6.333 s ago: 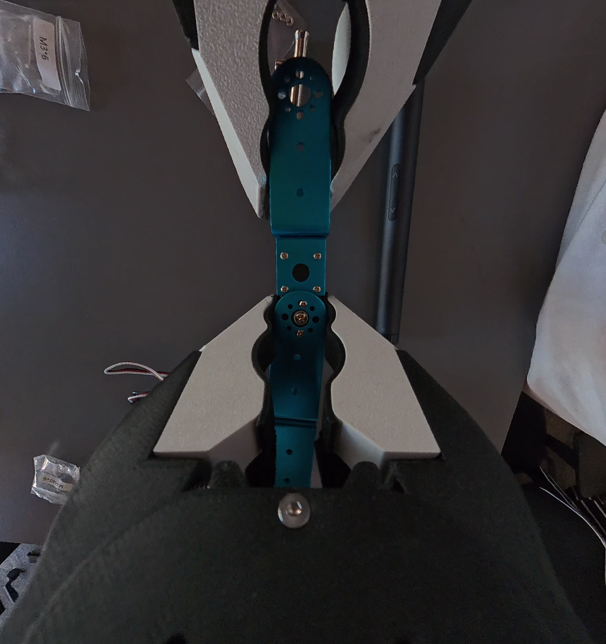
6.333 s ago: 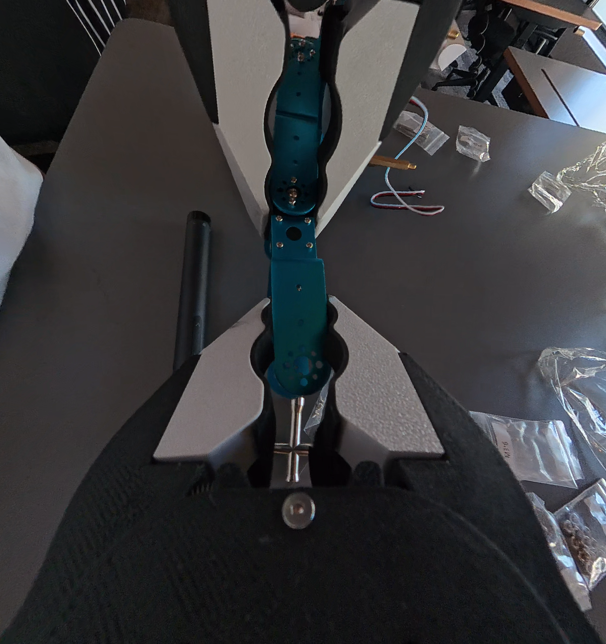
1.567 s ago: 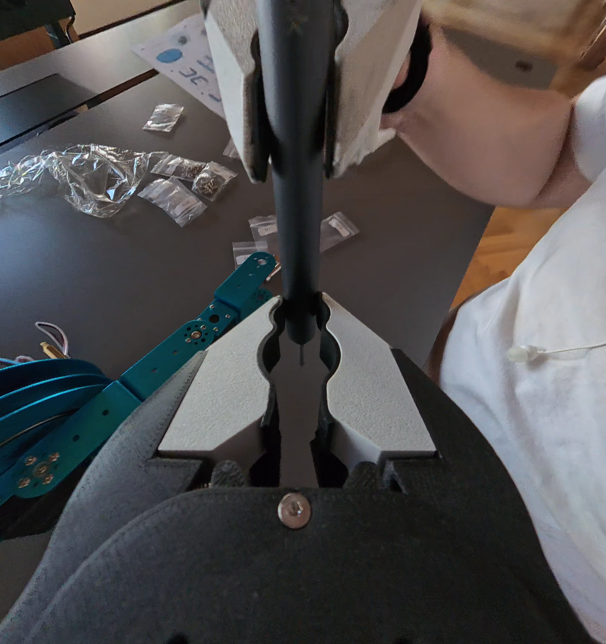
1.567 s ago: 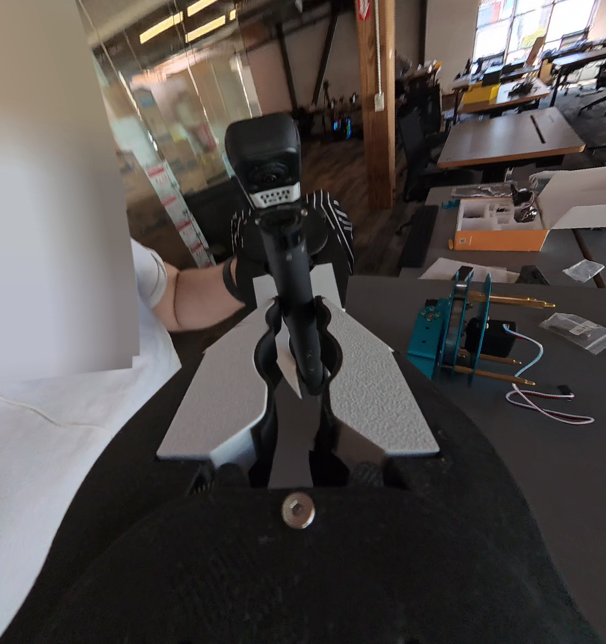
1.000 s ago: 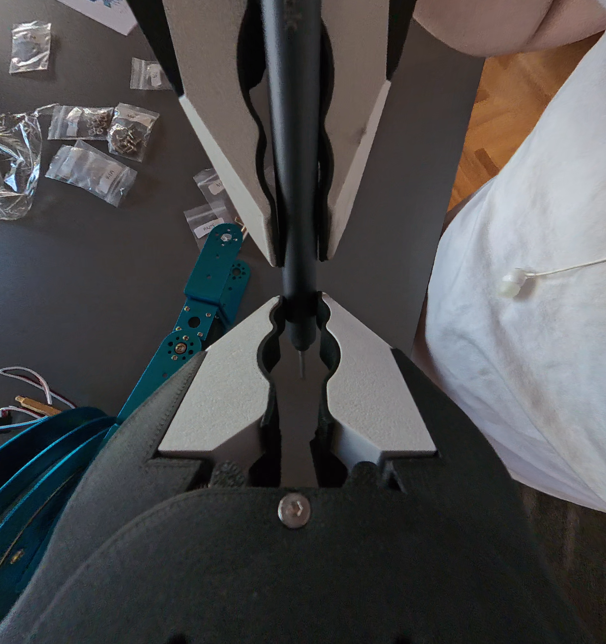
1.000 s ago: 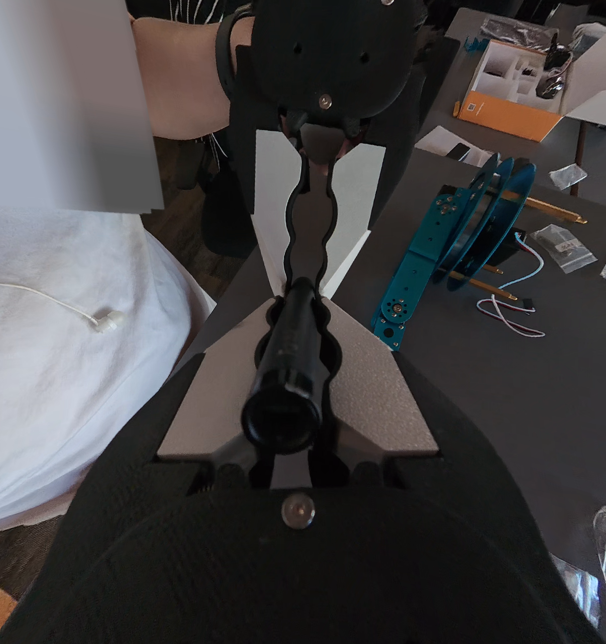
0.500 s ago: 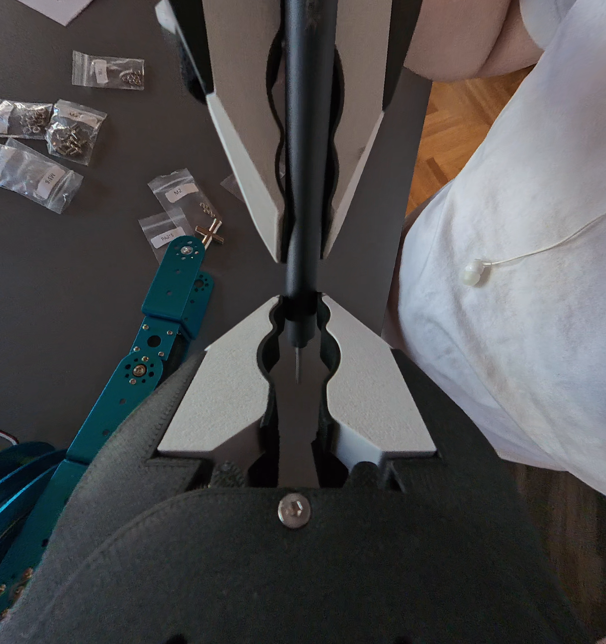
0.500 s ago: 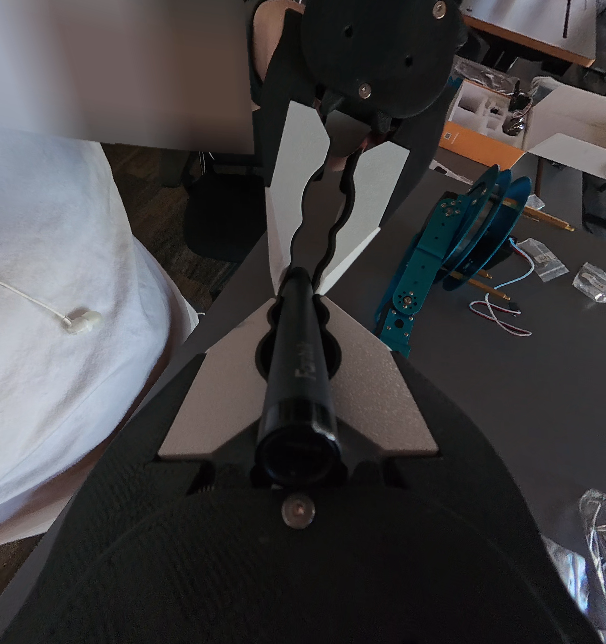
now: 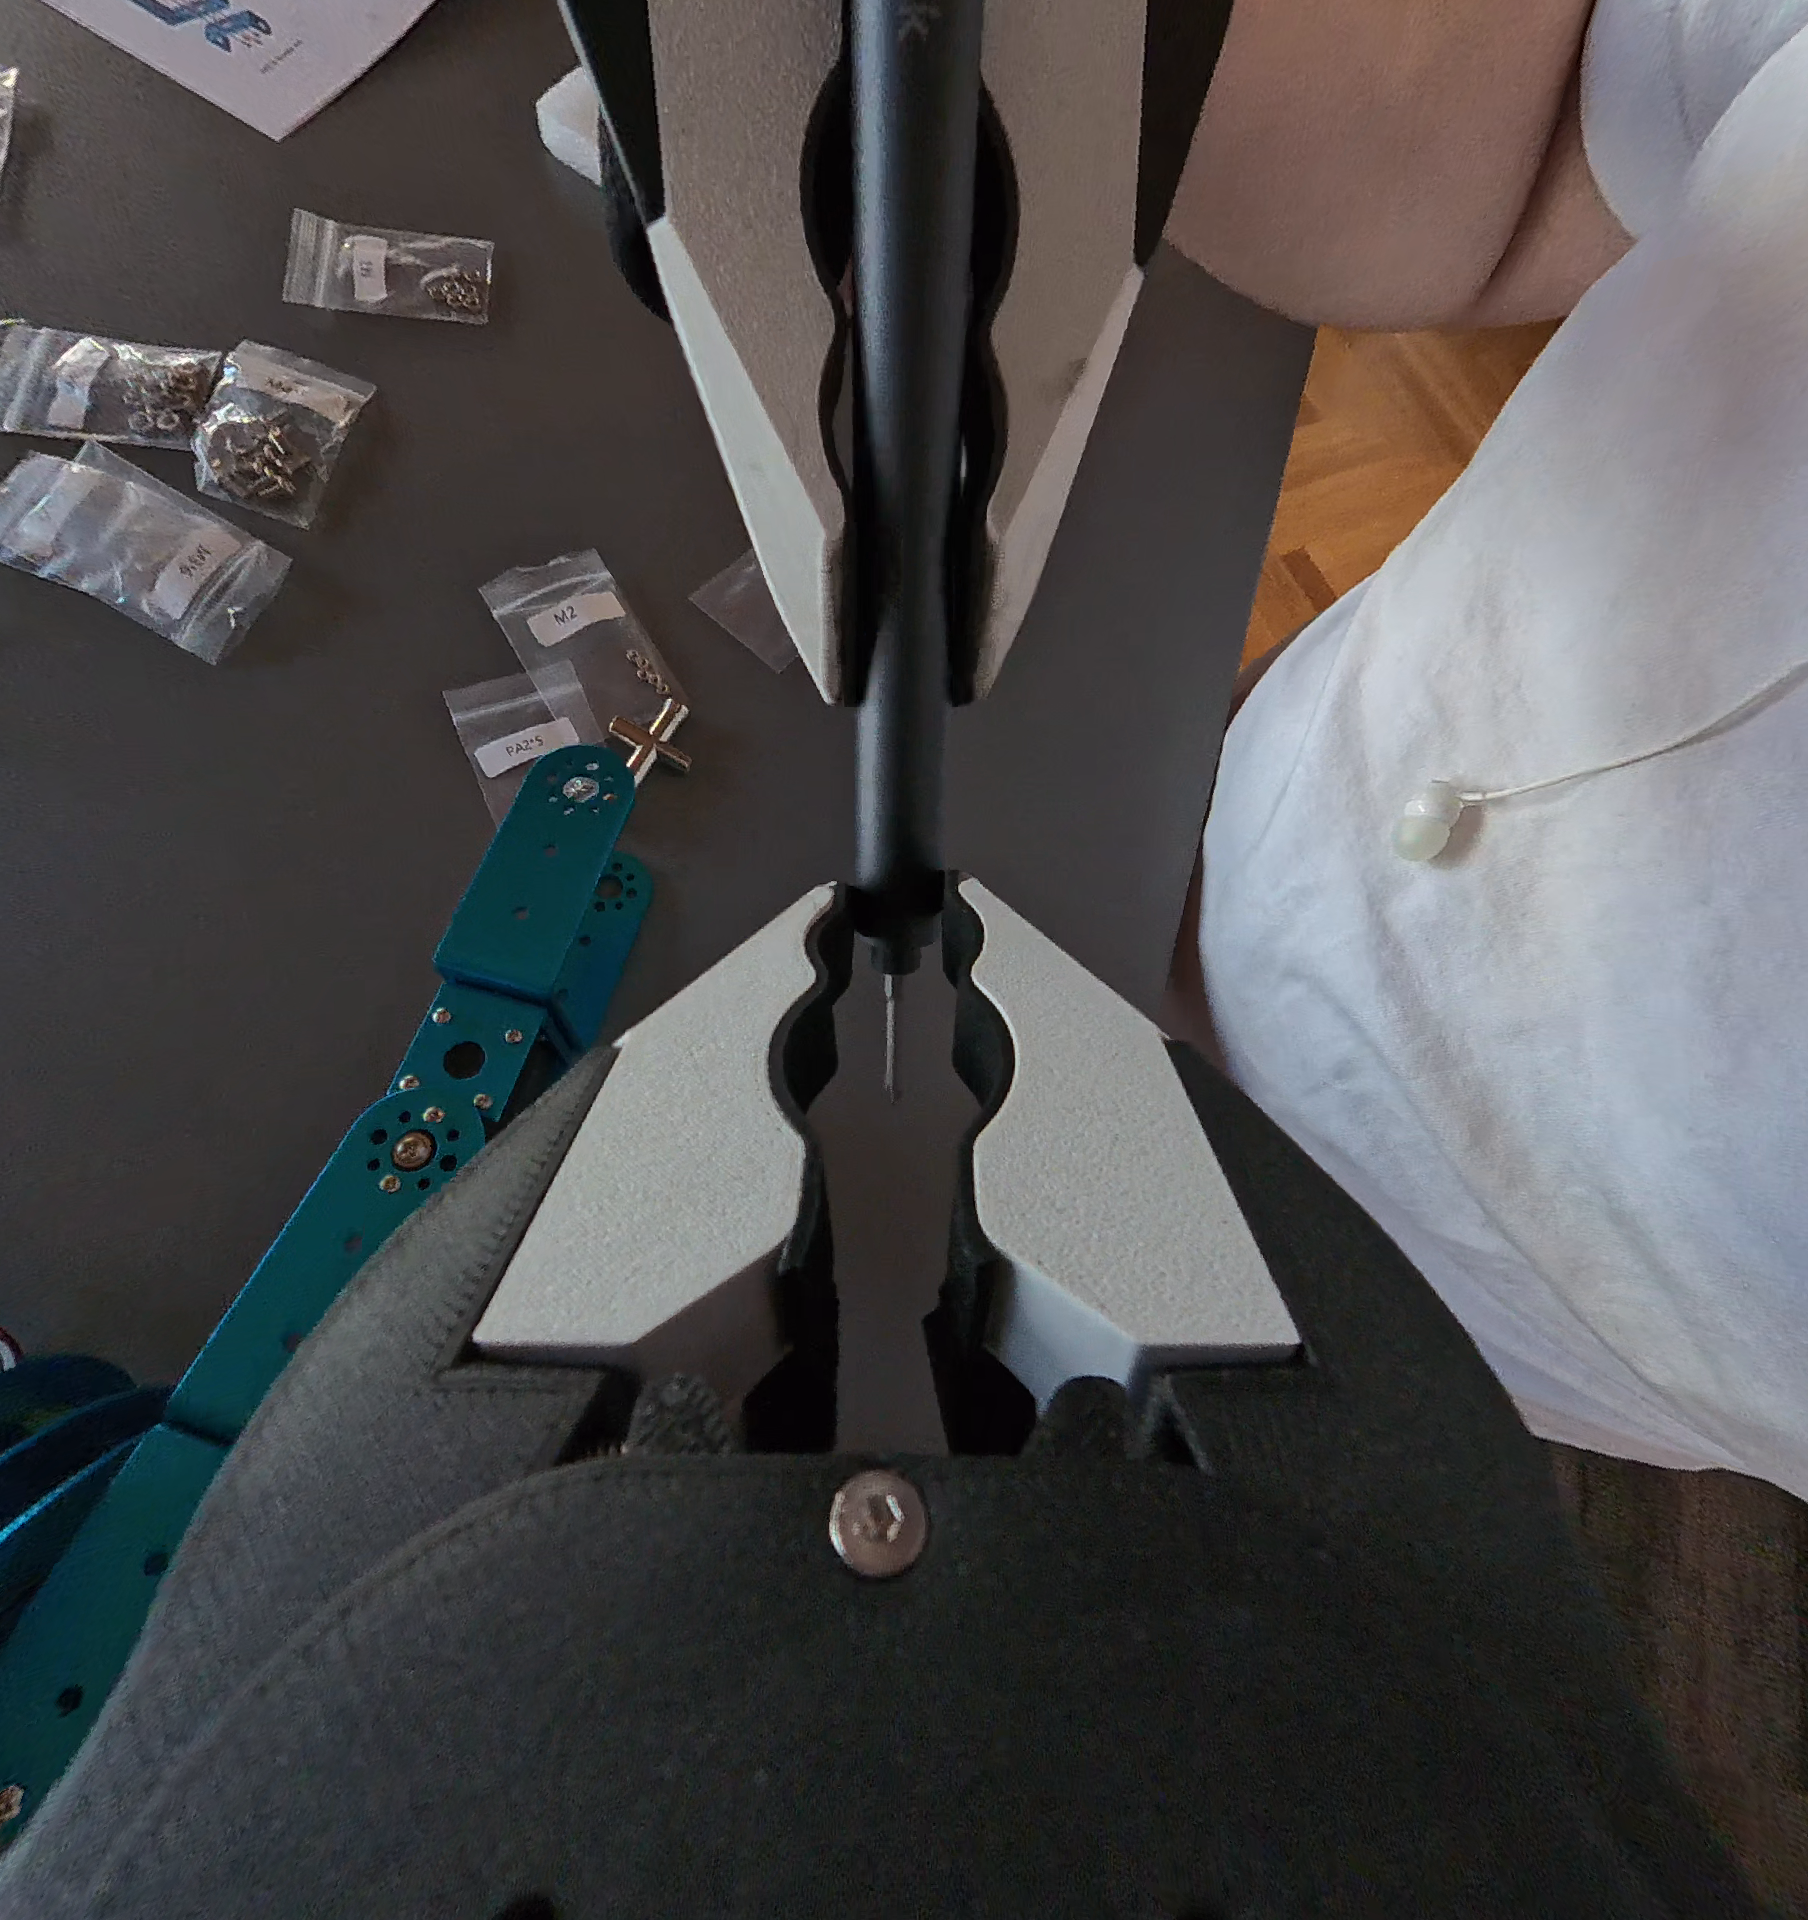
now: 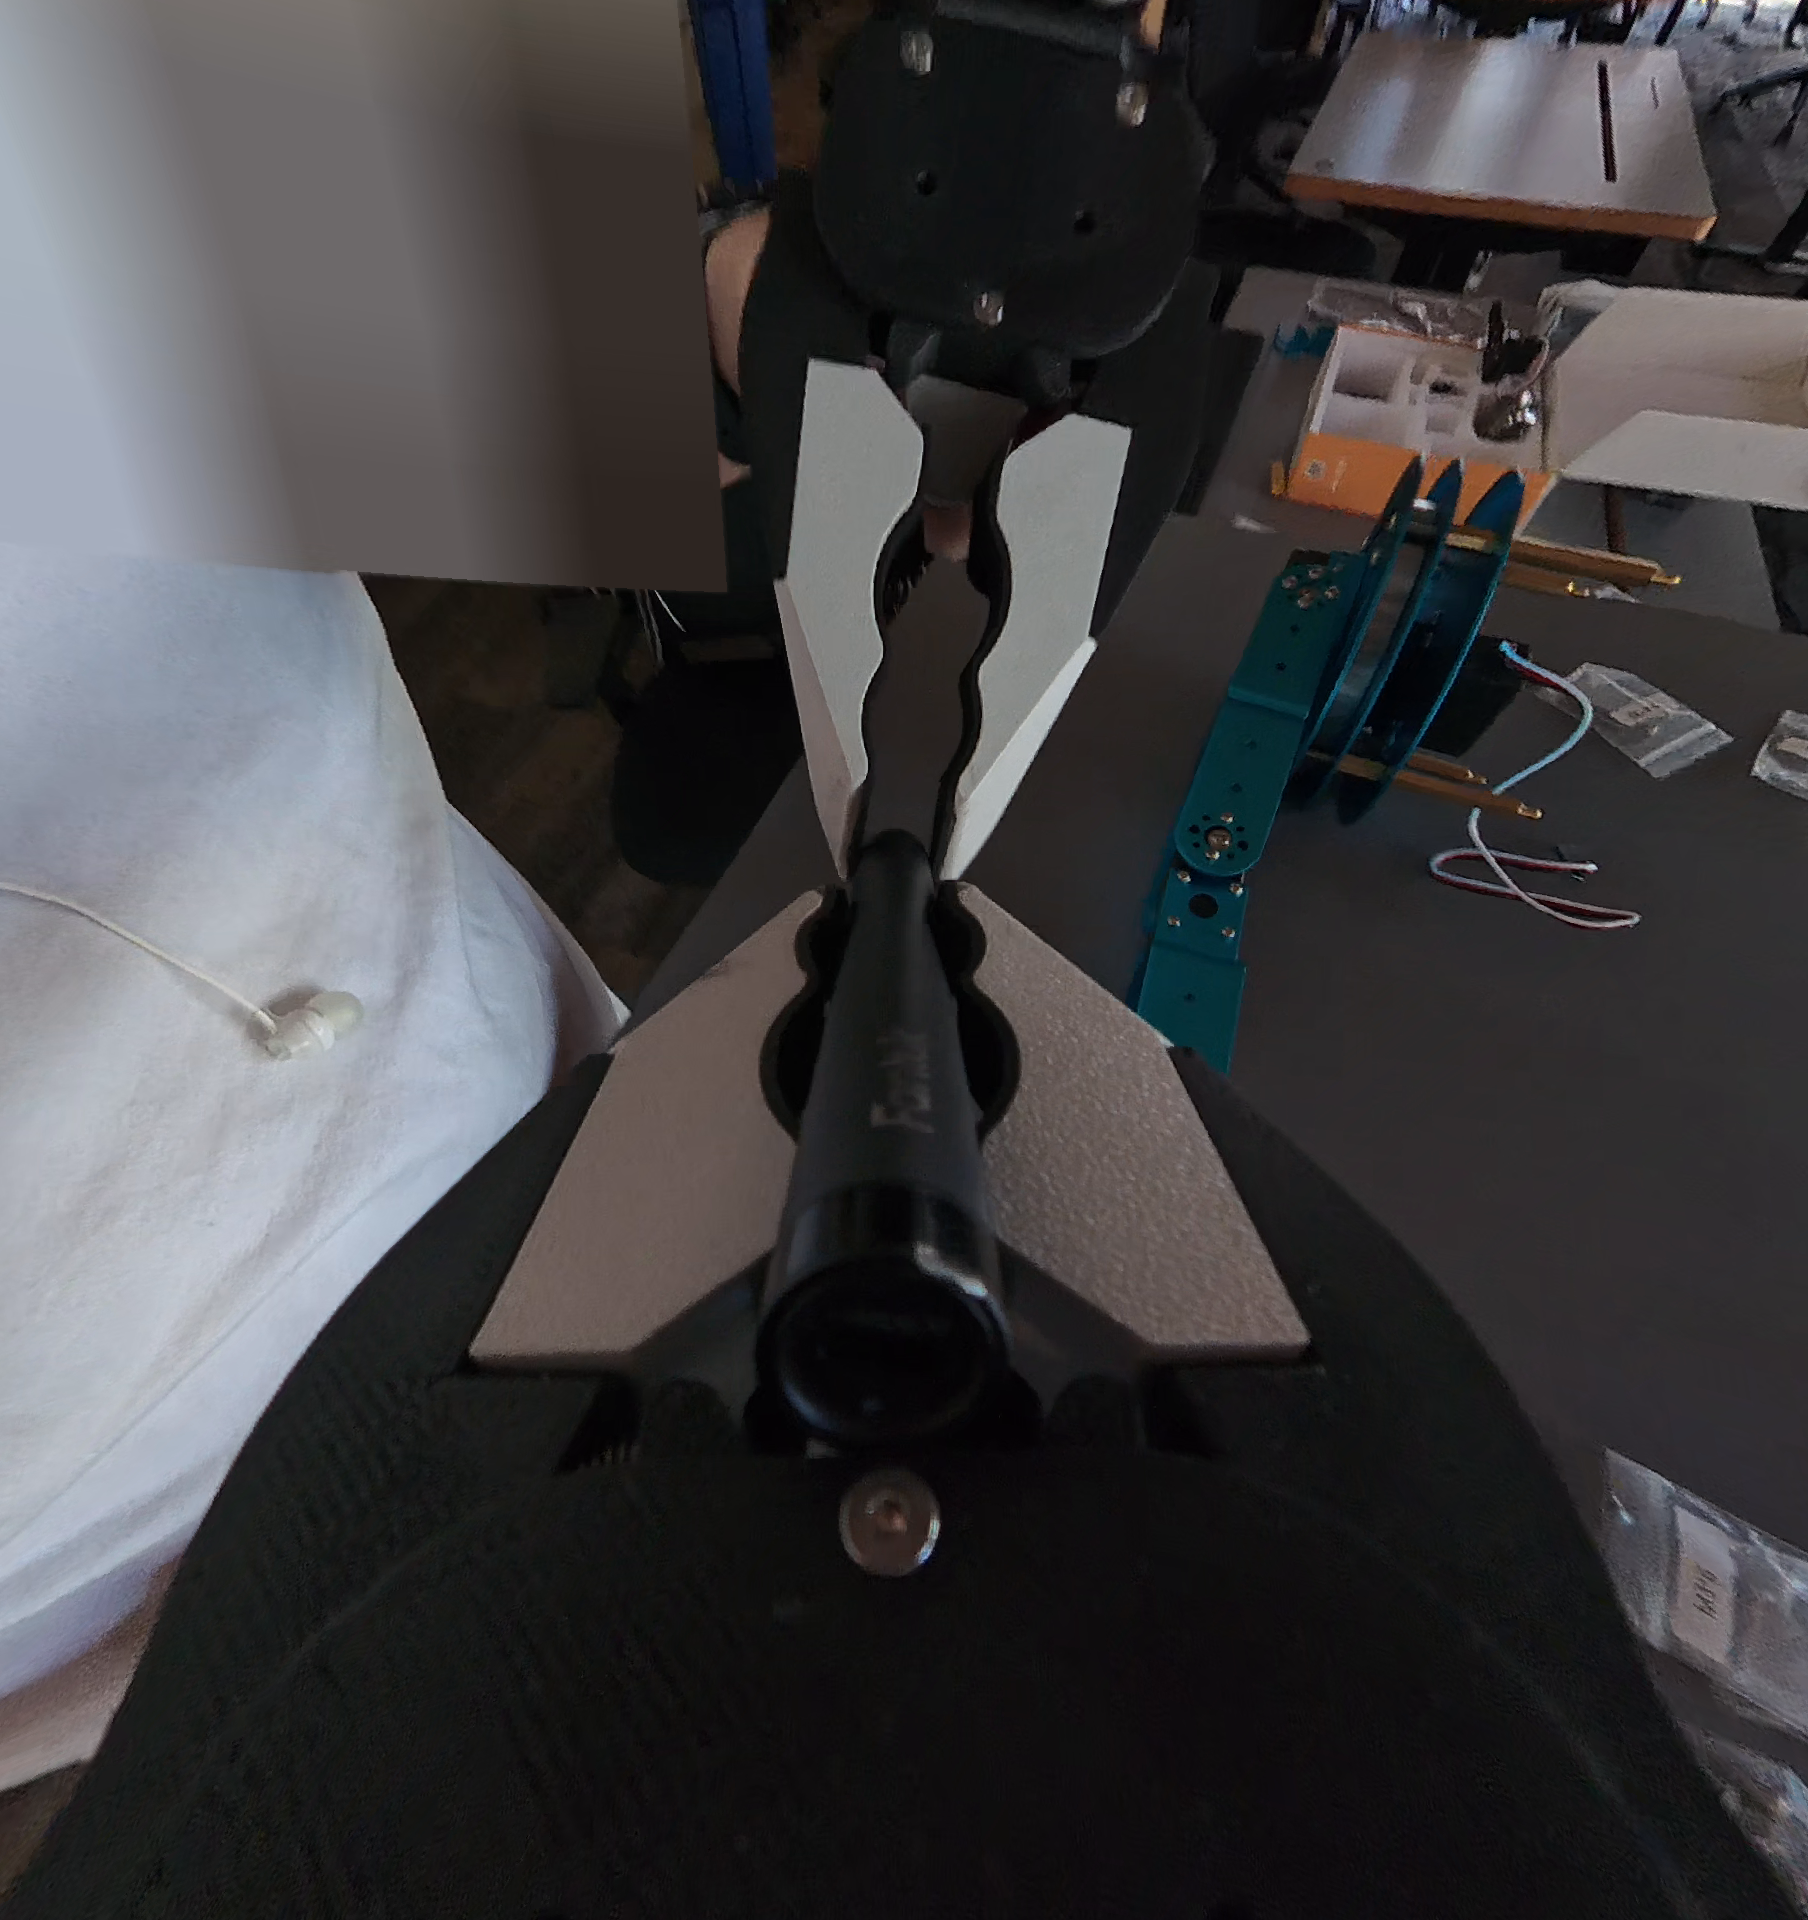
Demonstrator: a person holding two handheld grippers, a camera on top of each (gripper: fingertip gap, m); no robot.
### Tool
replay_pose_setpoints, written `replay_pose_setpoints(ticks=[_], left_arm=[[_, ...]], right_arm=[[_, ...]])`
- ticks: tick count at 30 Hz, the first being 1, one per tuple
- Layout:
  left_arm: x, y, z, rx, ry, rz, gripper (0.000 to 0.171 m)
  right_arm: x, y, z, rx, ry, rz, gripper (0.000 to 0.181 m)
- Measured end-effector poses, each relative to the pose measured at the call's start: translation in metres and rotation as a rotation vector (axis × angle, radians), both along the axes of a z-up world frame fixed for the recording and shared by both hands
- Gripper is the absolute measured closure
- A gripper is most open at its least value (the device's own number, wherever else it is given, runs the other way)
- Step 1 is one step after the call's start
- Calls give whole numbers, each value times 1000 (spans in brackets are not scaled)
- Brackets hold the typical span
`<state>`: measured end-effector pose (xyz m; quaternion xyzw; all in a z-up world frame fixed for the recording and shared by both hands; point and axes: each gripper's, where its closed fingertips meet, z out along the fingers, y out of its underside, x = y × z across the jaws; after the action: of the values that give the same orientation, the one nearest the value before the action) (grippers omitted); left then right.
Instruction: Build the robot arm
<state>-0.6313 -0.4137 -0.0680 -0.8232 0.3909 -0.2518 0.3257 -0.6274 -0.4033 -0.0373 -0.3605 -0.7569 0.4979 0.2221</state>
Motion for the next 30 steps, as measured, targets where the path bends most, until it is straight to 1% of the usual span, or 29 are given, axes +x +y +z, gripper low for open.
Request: replay_pose_setpoints(ticks=[3, 7, 9, 13, 17, 19, 23, 27, 30], left_arm=[[6, 3, -1, -4, -13, -10, 156], [11, 7, -5, -13, -31, -4, 156], [9, 9, -5, -19, -37, 12, 156], [2, 11, 2, -6, -37, 44, 156], [0, 13, 6, -9, 1, 44, 156], [2, 14, 12, -15, -2, 38, 156], [-1, 17, 18, 3, 40, 40, 156], [-1, 18, 27, 7, -8, 55, 156], [-4, 17, 27, -13, -38, 64, 156]], right_arm=[[0, 0, 7, -62, 39, 19, 163], [-1, 2, 8, -112, 60, 22, 164], [-1, 6, 4, -104, 57, 16, 163], [-2, 11, 4, -83, 71, 10, 163], [-3, 11, 6, -93, 74, 27, 163], [-5, 10, 6, -108, 76, 43, 163], [-8, 10, 10, -73, 105, 46, 163], [-9, 12, 18, -63, 132, 45, 164], [-10, 12, 15, -63, 119, 43, 164]])
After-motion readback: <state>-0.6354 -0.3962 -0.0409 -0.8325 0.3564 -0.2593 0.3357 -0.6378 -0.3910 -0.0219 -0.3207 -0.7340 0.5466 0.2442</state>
